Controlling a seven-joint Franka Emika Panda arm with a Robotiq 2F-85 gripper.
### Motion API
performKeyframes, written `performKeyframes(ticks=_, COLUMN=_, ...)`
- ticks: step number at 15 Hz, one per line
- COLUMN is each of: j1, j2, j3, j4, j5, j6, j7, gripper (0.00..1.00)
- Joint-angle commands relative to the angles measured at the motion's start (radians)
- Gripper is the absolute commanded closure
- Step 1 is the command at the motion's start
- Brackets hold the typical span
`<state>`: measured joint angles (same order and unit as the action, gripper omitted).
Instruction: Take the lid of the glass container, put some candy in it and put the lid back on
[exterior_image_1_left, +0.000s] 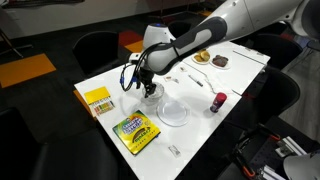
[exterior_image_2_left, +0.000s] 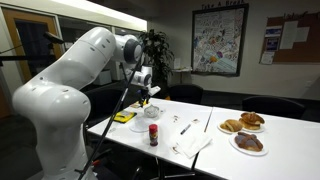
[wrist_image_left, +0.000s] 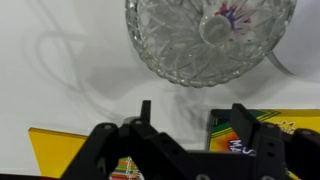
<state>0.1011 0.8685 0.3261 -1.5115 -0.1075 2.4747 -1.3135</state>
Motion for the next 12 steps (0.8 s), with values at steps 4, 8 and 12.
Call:
performKeyframes(ticks=4, j1=0.008, j2=0.078, j3=0.033, j4=0.018, j5=0.032, j6=0.02, j7=-0.054, gripper=0.71)
performKeyframes(ticks=8, j1=0.048, j2=0.084, j3=-0.01, j4=0.027, j5=-0.001, j6=0.023, j7=-0.012, gripper=0.98)
performKeyframes(ticks=12, j1=0.086, j2=0.074, j3=-0.075, j4=0.023, j5=-0.056, j6=0.033, j7=0.049, gripper=1.0)
